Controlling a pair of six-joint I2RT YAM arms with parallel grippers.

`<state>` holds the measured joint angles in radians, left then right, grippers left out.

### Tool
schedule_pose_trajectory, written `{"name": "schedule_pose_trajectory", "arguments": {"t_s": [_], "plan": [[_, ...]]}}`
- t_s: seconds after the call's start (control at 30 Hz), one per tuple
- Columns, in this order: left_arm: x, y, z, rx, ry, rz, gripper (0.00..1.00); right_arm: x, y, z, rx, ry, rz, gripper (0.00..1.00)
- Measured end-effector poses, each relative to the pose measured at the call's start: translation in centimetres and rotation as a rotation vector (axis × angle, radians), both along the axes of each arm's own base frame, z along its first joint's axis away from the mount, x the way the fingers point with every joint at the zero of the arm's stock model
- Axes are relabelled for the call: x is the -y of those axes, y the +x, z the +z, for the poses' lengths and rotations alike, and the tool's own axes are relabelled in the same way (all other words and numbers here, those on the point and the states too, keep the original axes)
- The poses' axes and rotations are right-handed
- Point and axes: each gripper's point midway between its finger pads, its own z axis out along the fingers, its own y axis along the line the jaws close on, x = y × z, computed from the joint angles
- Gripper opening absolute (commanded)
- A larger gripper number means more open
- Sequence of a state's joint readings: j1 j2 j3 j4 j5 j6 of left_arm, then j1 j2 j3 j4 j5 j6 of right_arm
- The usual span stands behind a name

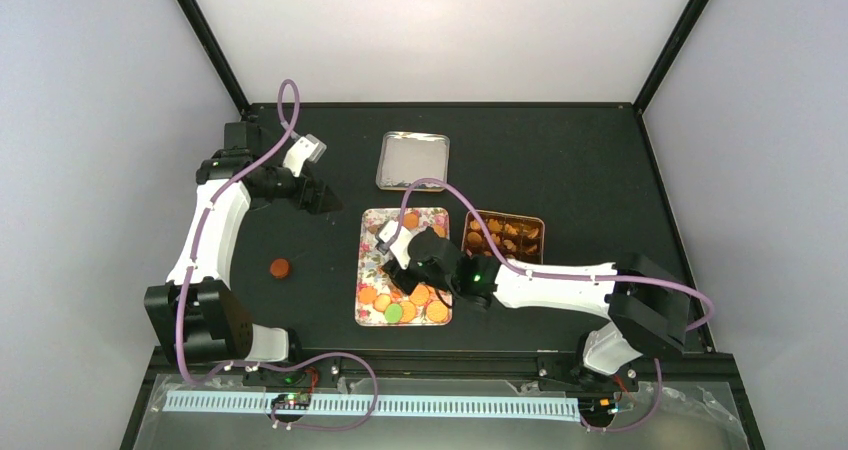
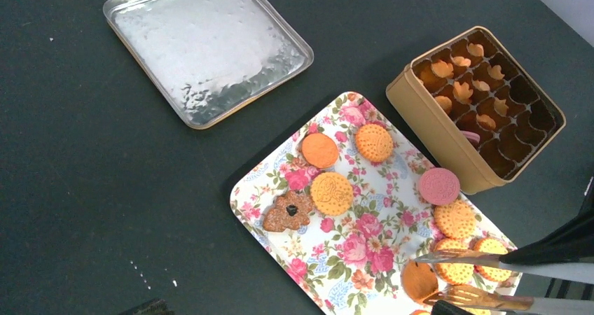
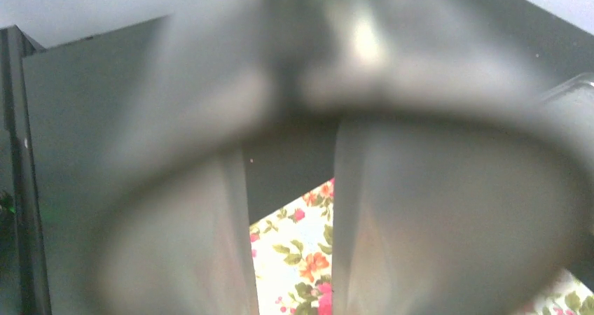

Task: Pack the cookies
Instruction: Pick up the fake cookies from the plate.

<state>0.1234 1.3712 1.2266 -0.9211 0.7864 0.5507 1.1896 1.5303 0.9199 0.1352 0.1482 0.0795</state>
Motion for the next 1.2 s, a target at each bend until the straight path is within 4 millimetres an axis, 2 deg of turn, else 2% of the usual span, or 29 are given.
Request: {"name": "schedule_pose_trajectory", "arguments": {"t_s": [0.07,0.37,0.7,1.2], "plan": [[0.0,0.0,0.0,-0.002,0.0,0.0,0.99,0.4,-0.1,-0.9,-0.006,-0.018,-0.001,0.36],[0.0,-0.1,0.0,-0.005,0.0,0.0,0.99,0.9,0.8,-0.8,0.024,-0.018,-0.05,0.35],[0.0,0.1,0.4,0.006,0.0,-0.001,0.99,2.9,4.8,-0.3,0.059,-0.017,-0.156,0.35],[0.0,0.1,0.5,0.008,0.0,-0.001,0.99,2.9,4.1,0.3,0.04,0.041,-0.14,0.43]]}}
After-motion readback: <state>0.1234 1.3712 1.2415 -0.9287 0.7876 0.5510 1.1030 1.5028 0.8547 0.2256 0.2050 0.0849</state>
